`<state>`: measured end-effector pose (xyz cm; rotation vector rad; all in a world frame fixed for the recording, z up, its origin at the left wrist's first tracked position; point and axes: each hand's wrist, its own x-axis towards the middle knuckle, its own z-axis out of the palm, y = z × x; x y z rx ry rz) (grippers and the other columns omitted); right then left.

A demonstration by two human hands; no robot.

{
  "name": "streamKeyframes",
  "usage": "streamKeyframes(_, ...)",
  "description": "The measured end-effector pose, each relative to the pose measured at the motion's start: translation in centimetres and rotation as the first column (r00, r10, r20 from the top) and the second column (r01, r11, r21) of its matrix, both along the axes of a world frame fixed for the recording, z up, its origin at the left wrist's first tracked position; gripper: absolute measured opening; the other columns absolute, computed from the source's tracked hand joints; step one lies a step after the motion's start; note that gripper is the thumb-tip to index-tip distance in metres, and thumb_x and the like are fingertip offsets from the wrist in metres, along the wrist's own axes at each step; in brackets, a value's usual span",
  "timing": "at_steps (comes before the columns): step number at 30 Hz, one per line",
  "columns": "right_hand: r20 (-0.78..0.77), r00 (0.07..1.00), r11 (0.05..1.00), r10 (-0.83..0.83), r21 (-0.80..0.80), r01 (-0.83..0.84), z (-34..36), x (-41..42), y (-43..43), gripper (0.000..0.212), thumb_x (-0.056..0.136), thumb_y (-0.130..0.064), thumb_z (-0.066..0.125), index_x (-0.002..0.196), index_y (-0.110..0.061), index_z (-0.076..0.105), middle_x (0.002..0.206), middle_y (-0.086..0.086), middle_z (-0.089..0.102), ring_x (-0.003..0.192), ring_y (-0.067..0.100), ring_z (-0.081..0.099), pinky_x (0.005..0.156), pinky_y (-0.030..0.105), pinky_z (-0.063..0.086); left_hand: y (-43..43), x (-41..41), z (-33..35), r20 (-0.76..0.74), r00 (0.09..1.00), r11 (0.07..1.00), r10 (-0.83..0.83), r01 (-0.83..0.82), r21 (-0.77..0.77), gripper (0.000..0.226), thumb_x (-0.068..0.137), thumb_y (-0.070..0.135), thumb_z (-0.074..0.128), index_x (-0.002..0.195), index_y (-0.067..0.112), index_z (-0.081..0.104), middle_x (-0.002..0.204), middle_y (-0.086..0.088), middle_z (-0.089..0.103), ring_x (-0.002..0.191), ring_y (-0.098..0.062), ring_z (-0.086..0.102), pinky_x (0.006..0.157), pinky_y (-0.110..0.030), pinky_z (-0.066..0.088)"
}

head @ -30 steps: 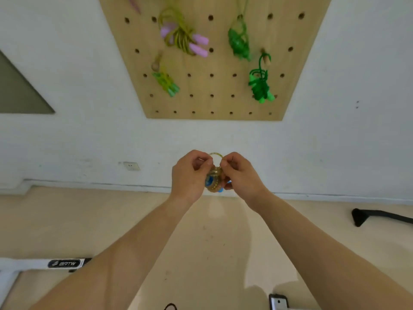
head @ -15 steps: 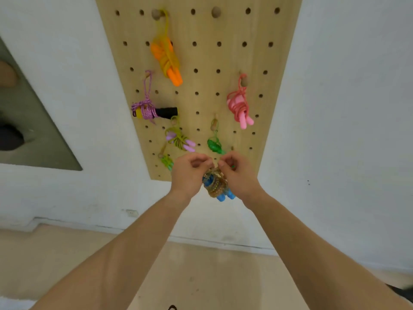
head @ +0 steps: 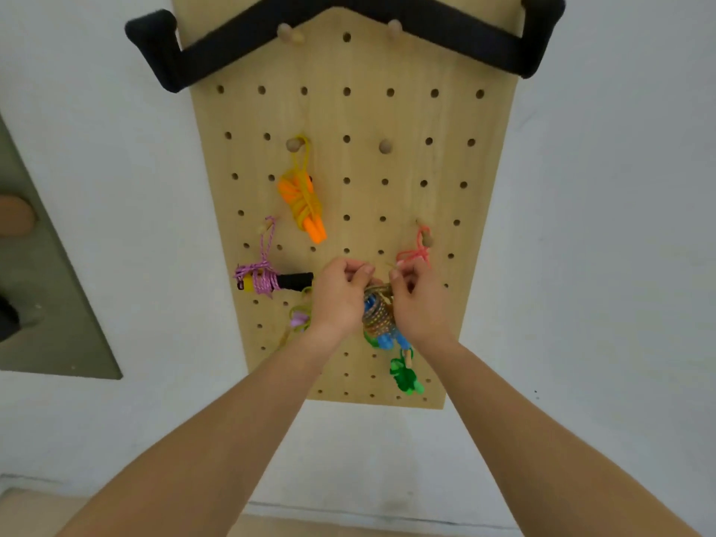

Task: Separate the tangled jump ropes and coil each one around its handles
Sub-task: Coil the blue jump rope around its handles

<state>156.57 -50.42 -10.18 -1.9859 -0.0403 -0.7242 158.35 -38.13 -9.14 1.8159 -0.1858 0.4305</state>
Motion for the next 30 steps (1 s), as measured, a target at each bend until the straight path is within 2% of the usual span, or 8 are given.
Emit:
streamKeyframes(2,0.044,0.999,0.999,-0.019,0.028,0.017,2.0,1.7,0.8,0.005,0.100,-0.022,0.055,0.097,-0.019,0.057,0.081,-0.006,0.061,0.072,0.004,0.058,0.062,0.020,0.039,0.7,1.9,2.2,0.053,0.999,0.999,-0.008,0.010,-0.034,0.010,0.098,0.023,0.061,0.094,0.015,0.067,0.078,0.007,0.071,0.069,0.004,0.067,0.070,-0.022,0.052)
streamKeyframes(6,0.127,0.990,0.995,-0.064,0.083,0.053,6.1,5.2,2.4,0.006,0.099,-0.017,0.055,0.093,-0.017,0.057,0.077,-0.008,0.058,0.071,0.003,0.055,0.068,0.025,0.045,1.6,5.9,5.9,0.126,0.992,0.992,-0.021,0.036,-0.121,0.010,0.097,0.024,0.062,0.089,0.022,0.068,0.081,0.001,0.075,0.078,-0.011,0.072,0.081,-0.037,0.058)
streamKeyframes(9,0.140,0.984,0.986,-0.113,0.137,0.094,8.3,7.5,2.9,0.008,0.099,-0.017,0.055,0.092,-0.016,0.057,0.077,-0.009,0.057,0.071,0.004,0.054,0.072,0.028,0.047,1.3,8.2,7.8,0.166,0.985,0.984,-0.038,0.066,-0.165,0.010,0.097,0.023,0.062,0.090,0.019,0.068,0.076,0.005,0.074,0.075,-0.009,0.072,0.078,-0.036,0.059)
streamKeyframes(13,0.160,0.975,0.974,-0.156,0.188,0.125,10.4,10.3,2.1,0.009,0.100,-0.017,0.054,0.090,-0.016,0.055,0.075,-0.009,0.054,0.069,0.004,0.051,0.066,0.023,0.041,0.0,10.9,10.0,0.263,0.965,0.990,-0.005,0.042,-0.135,0.010,0.096,0.022,0.063,0.087,0.021,0.066,0.070,0.014,0.068,0.072,-0.007,0.071,0.074,-0.032,0.057)
streamKeyframes(18,0.176,0.973,0.978,-0.151,0.173,0.121,12.4,13.8,0.8,0.009,0.100,-0.018,0.053,0.092,-0.015,0.056,0.076,-0.008,0.055,0.069,0.003,0.051,0.056,0.008,0.038,-1.9,14.5,11.5,0.297,0.944,0.986,0.144,-0.113,-0.120,0.011,0.095,0.028,0.063,0.088,0.021,0.067,0.078,0.005,0.071,0.076,-0.014,0.068,0.076,-0.037,0.055)
streamKeyframes(23,0.213,0.968,0.978,-0.132,0.189,0.091,13.2,16.3,-0.1,0.009,0.102,-0.015,0.049,0.096,-0.015,0.056,0.081,-0.011,0.057,0.073,0.001,0.053,0.059,0.005,0.040,-3.2,15.9,12.2,0.300,0.924,0.972,0.237,-0.223,-0.079,0.017,0.099,0.029,0.057,0.097,0.017,0.070,0.076,0.012,0.061,0.072,-0.007,0.055,0.063,-0.020,0.034)
streamKeyframes(27,0.265,0.956,0.978,-0.123,0.197,0.072,13.4,17.4,-0.8,0.009,0.101,-0.016,0.050,0.096,-0.016,0.056,0.082,-0.010,0.057,0.073,0.000,0.054,0.061,0.006,0.040,-3.5,16.8,12.6,0.331,0.914,0.972,0.236,-0.221,-0.083,0.017,0.099,0.032,0.058,0.096,0.020,0.069,0.079,0.010,0.066,0.072,-0.006,0.059,0.057,-0.016,0.036)
streamKeyframes(30,0.258,0.962,0.983,-0.089,0.178,0.043,13.3,18.3,-1.5,0.009,0.101,-0.016,0.051,0.097,-0.014,0.058,0.082,-0.011,0.056,0.074,0.000,0.053,0.062,0.007,0.040,-3.5,17.6,12.5,0.329,0.919,0.976,0.218,-0.201,-0.087,0.015,0.097,0.031,0.059,0.092,0.021,0.069,0.080,0.008,0.069,0.075,-0.007,0.062,0.064,-0.021,0.043)
